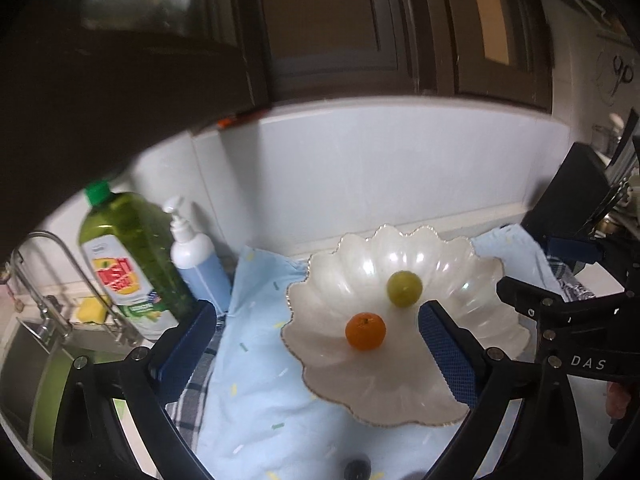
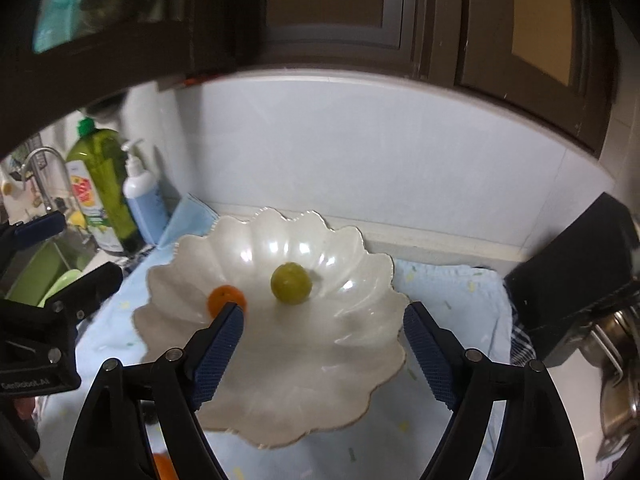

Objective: Organize fruits
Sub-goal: 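Open both tools to drop the orange and lime into the white bowl, then move both tools back over the remaining fruits on the cloth, then grasp the small brown fruit with the left tool while the right tool grasps a dark plum, then carry the brown fruit and dark plum with both tools over the bowl, then open both tools to release the brown fruit and plum into the bowl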

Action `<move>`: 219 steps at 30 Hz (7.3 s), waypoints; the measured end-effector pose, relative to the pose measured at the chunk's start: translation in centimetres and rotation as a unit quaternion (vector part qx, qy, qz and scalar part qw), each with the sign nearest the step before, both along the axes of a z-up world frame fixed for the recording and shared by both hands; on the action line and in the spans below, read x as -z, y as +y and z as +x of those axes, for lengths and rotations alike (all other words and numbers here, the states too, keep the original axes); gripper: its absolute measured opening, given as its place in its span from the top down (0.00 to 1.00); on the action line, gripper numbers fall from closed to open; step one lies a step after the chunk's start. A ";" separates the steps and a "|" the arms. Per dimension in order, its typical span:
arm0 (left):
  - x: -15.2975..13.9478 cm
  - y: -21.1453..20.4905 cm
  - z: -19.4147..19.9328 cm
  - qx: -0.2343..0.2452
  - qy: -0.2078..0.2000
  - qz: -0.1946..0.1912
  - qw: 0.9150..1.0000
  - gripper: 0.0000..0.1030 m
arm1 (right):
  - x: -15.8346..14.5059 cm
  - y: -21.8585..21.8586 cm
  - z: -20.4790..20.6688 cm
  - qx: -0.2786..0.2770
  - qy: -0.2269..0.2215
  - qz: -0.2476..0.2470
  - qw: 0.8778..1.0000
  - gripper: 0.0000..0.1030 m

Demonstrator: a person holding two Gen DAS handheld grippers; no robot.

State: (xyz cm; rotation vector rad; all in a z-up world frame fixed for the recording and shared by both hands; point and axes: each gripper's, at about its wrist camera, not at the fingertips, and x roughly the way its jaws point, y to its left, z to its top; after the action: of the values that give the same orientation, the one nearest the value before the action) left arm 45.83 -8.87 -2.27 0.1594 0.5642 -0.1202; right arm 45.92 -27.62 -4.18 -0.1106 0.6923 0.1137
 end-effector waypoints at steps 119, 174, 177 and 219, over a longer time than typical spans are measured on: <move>13.7 -2.9 -15.8 0.090 0.184 -0.017 0.979 0.74 | 11.6 1.6 -17.4 -0.076 0.123 0.029 0.989 0.71; -2.2 -5.4 -7.2 0.061 -0.022 -0.019 0.998 0.73 | -2.4 -1.0 -8.1 -0.034 -0.077 0.057 0.995 0.71; -2.4 -5.6 -5.5 0.062 -0.016 -0.021 0.998 0.73 | -2.6 -1.3 -6.6 -0.028 -0.074 0.053 0.995 0.71; 6.7 -9.8 10.8 0.061 0.136 0.019 0.989 0.68 | 6.5 -4.7 9.7 -0.008 0.103 0.013 0.995 0.71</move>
State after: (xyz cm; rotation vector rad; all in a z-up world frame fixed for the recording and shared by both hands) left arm 56.66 -18.71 -8.97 0.2160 0.8301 -0.2522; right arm 55.60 -32.28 -10.63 -0.0801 0.8956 0.1501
